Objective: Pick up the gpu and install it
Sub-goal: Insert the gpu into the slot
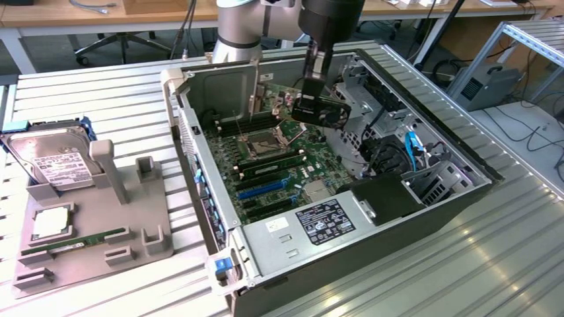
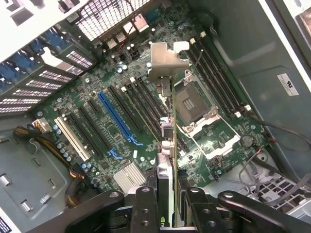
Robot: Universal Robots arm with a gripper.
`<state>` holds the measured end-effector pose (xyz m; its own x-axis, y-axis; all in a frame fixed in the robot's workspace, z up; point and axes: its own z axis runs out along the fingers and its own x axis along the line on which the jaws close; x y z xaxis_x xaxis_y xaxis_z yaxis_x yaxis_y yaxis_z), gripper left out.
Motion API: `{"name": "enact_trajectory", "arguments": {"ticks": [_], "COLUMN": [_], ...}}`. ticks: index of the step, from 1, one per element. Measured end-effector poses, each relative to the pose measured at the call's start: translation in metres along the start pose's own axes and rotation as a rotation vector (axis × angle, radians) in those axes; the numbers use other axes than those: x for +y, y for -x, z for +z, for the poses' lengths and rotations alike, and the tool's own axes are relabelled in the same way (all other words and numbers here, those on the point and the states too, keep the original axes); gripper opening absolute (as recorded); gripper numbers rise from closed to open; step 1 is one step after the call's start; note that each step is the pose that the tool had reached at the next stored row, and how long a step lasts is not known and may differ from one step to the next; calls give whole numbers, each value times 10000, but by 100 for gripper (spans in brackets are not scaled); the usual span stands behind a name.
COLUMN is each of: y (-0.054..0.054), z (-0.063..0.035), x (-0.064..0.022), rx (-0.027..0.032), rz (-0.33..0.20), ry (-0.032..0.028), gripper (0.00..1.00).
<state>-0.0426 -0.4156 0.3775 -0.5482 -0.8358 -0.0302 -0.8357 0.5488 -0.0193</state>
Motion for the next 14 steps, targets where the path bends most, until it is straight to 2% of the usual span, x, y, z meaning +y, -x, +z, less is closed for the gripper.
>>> {"name": "enact_trajectory", "arguments": {"ticks": [14], "y": [0], "z": [2], "x": [0], "rx": [-21], "rz": [-1063], "ry": [32], "gripper": [27]}}
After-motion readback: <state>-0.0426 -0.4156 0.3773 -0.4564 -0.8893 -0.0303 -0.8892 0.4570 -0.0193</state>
